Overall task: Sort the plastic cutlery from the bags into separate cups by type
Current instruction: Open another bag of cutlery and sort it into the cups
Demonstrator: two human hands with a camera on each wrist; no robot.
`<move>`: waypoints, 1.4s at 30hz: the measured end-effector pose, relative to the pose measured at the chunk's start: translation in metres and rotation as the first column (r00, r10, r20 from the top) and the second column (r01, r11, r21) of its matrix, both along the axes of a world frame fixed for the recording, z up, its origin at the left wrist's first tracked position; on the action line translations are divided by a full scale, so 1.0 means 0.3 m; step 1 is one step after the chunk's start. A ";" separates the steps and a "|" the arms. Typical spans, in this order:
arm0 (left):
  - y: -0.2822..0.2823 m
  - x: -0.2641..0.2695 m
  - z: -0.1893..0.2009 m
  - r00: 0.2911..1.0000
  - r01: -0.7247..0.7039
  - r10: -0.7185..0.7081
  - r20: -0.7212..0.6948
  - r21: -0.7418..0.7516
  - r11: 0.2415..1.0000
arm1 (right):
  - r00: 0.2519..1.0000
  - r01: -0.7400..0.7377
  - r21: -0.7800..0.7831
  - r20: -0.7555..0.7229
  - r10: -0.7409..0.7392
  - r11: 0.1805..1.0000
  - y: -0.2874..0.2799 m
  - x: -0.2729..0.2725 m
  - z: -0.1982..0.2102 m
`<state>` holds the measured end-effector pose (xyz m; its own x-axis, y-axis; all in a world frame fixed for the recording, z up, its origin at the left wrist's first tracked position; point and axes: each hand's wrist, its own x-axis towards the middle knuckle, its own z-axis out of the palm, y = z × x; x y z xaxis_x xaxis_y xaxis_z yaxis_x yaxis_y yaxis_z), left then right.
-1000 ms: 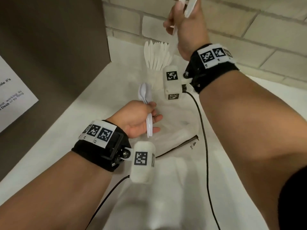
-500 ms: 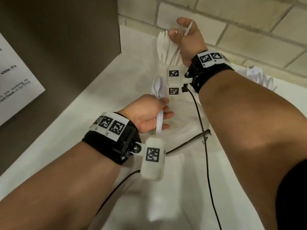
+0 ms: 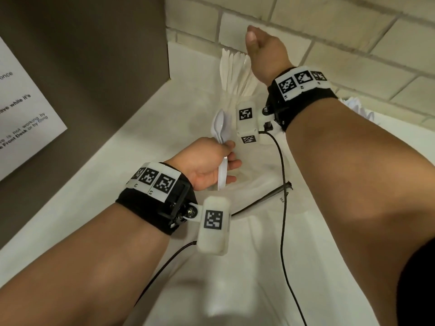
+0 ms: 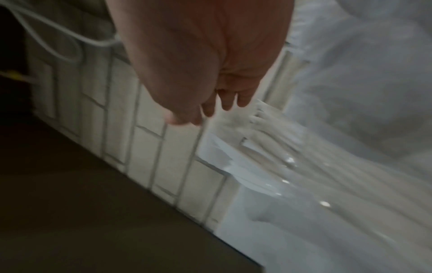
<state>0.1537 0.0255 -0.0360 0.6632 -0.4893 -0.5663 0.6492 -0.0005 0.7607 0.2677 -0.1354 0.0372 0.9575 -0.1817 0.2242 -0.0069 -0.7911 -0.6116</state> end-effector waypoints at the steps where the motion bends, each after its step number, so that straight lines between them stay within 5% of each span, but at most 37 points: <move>1: 0.004 -0.002 0.001 1.000 0.005 -0.004 0.014 -0.006 1.000 | 1.000 0.001 -0.020 -0.015 -0.001 1.000 0.005 -0.019 0.021; 12: 0.030 -0.057 0.041 0.976 0.090 -0.050 0.214 -0.184 0.979 | 0.974 0.004 0.302 -0.219 0.065 0.953 0.065 -0.482 0.097; 17: 0.014 -0.104 0.081 0.950 0.177 -0.122 0.288 -0.173 0.969 | 0.997 0.055 0.450 -0.065 -0.029 0.891 0.084 -0.600 0.032; 32: 0.004 -0.138 0.082 0.975 0.168 -0.136 0.178 -0.175 0.970 | 0.994 0.093 0.673 -0.016 -0.112 0.734 0.067 -0.667 -0.027; 42: -0.020 -0.127 0.072 0.982 0.080 -0.053 0.183 -0.145 0.986 | 0.990 0.119 0.663 -0.026 -0.136 0.739 0.055 -0.651 -0.044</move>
<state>0.1156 0.0197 -0.0144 0.7096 -0.6066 -0.3585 0.5059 0.0846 0.8584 0.0724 -0.1190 0.0240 0.9108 -0.4122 0.0223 -0.0574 -0.1801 -0.9820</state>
